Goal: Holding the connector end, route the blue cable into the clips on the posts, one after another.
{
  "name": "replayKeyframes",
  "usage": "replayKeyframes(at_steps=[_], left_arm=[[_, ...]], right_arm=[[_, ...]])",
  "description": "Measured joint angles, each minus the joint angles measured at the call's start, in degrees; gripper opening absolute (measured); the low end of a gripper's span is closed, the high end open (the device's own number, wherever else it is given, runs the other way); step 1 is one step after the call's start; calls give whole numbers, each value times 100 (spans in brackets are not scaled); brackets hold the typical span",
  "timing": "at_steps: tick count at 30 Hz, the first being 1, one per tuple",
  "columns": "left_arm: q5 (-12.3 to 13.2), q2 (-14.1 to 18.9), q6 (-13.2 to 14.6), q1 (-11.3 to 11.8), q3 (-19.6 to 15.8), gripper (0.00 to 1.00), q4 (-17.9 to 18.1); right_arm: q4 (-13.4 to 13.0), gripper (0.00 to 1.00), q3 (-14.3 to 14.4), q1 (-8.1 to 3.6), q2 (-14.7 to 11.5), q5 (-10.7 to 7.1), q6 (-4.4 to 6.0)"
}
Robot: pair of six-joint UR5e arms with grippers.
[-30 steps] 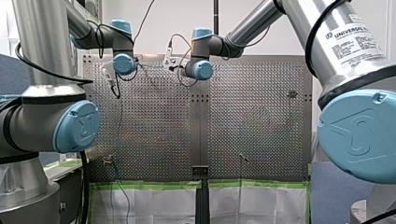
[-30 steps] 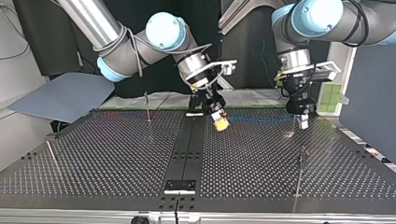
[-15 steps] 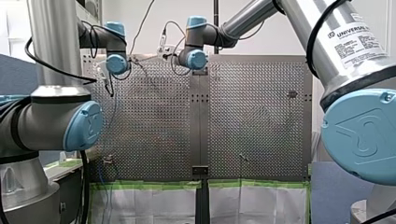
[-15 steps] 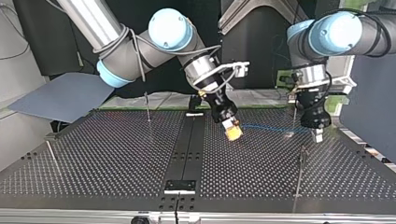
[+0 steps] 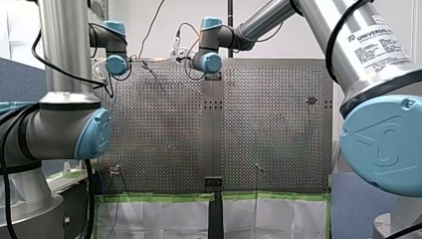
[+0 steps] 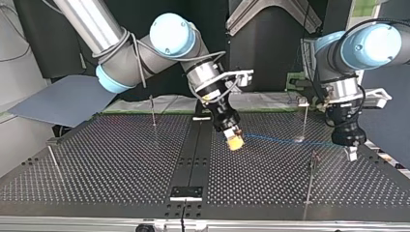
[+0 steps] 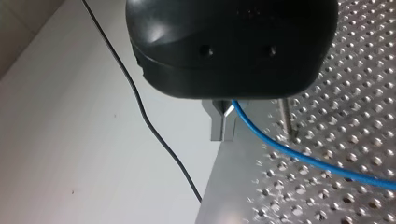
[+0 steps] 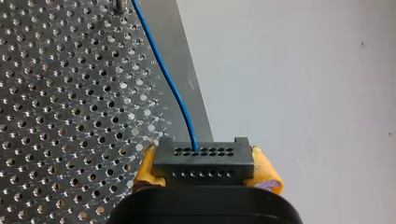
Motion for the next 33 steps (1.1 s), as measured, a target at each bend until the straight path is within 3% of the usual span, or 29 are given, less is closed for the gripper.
replayKeyframes(at_steps=[5, 15, 22, 33], left_arm=[[252, 47, 0, 20, 45, 0, 4], [708, -98, -13, 32, 220, 0, -9], [785, -237, -15, 50, 255, 0, -14], [971, -319, -16, 78, 257, 0, 13]], right_arm=[[1, 0, -1, -43, 3, -53, 53], [1, 0, -22, -50, 10, -135, 60], [17, 0, -27, -76, 10, -146, 94], [73, 0, -28, -208, 13, -183, 139]])
